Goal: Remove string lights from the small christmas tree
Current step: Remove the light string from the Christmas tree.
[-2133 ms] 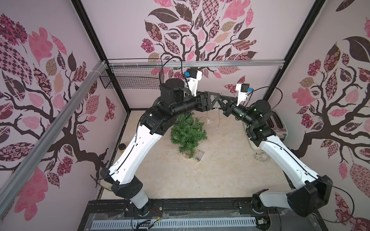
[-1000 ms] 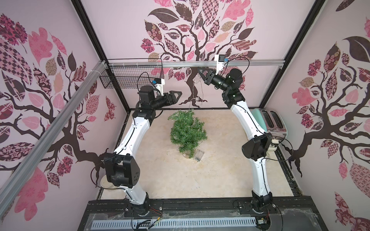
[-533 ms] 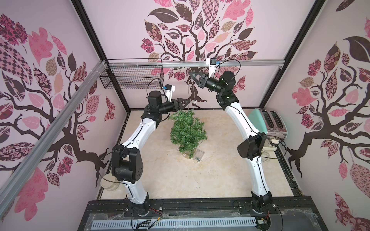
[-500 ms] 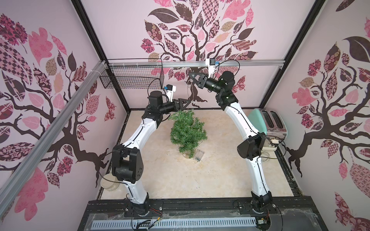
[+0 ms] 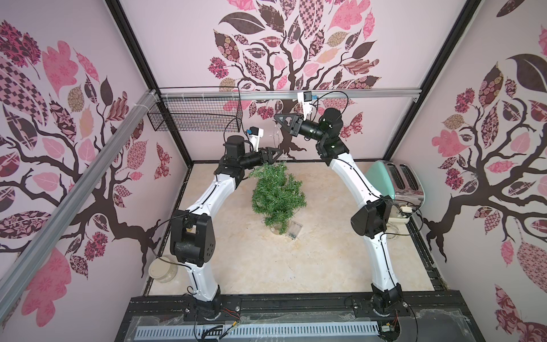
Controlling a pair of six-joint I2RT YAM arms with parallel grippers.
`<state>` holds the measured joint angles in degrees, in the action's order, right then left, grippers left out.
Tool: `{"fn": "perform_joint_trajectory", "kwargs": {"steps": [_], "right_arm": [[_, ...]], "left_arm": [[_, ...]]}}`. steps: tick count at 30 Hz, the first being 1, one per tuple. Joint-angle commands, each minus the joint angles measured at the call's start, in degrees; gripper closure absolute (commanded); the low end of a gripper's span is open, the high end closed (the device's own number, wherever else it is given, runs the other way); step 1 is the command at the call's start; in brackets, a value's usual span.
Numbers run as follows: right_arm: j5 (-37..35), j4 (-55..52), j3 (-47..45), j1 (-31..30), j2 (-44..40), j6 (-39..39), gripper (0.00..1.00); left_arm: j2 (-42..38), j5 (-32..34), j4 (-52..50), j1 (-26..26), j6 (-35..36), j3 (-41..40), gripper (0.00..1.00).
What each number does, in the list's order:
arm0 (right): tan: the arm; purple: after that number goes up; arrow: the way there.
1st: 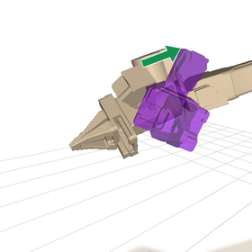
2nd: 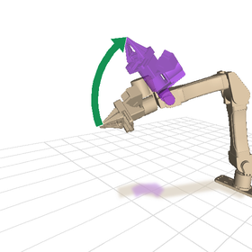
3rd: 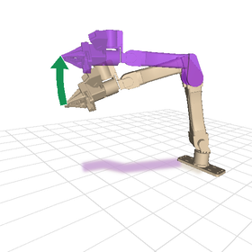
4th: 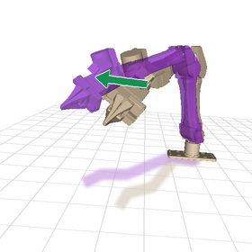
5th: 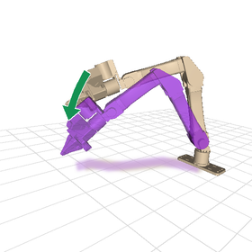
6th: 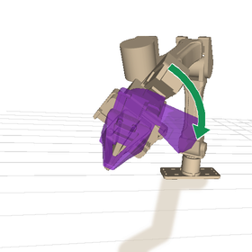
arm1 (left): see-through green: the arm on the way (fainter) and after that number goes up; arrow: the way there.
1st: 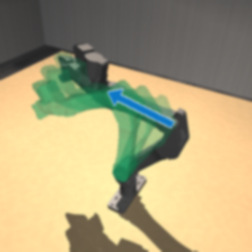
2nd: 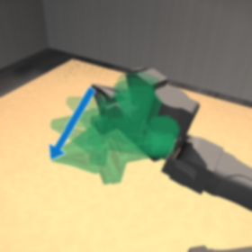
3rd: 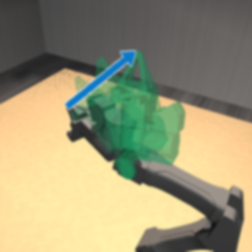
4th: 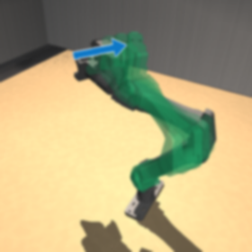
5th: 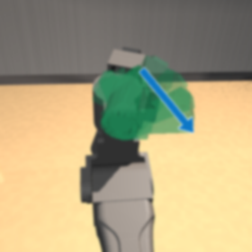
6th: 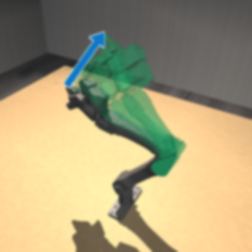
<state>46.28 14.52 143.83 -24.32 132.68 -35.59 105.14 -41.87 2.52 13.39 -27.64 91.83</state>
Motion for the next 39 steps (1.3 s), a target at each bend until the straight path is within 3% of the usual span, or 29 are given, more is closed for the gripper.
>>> {"fn": "perform_joint_trajectory", "kwargs": {"steps": [1, 17, 25, 35, 39], "right_arm": [[2.03, 2.76, 0.15, -0.47, -2.87, 0.15, 1.0], [3.6, 12.58, -13.8, -0.79, -12.28, -3.06, 1.0], [4.08, 16.85, -17.86, -0.99, -15.6, -5.54, 1.0], [3.79, 13.76, -20.57, -0.93, -18.95, -1.85, 1.0], [3.47, 10.85, -19.86, -0.92, -19.51, 0.64, 1.0]], "left_arm": [[0.94, 1.46, 1.26, -0.19, 0.07, 2.6, 0.4], [0.87, 7.25, 1.26, -3.45, -0.81, 1.65, 0.3], [1.07, 9.08, 1.63, -4.25, -1.14, 0.37, 0.3], [0.03, 13.24, -1.36, -5.77, 0.13, -0.32, 0.41], [-1.35, 14.26, -1.64, -7.03, -0.4, -1.49, 0.51]]}}
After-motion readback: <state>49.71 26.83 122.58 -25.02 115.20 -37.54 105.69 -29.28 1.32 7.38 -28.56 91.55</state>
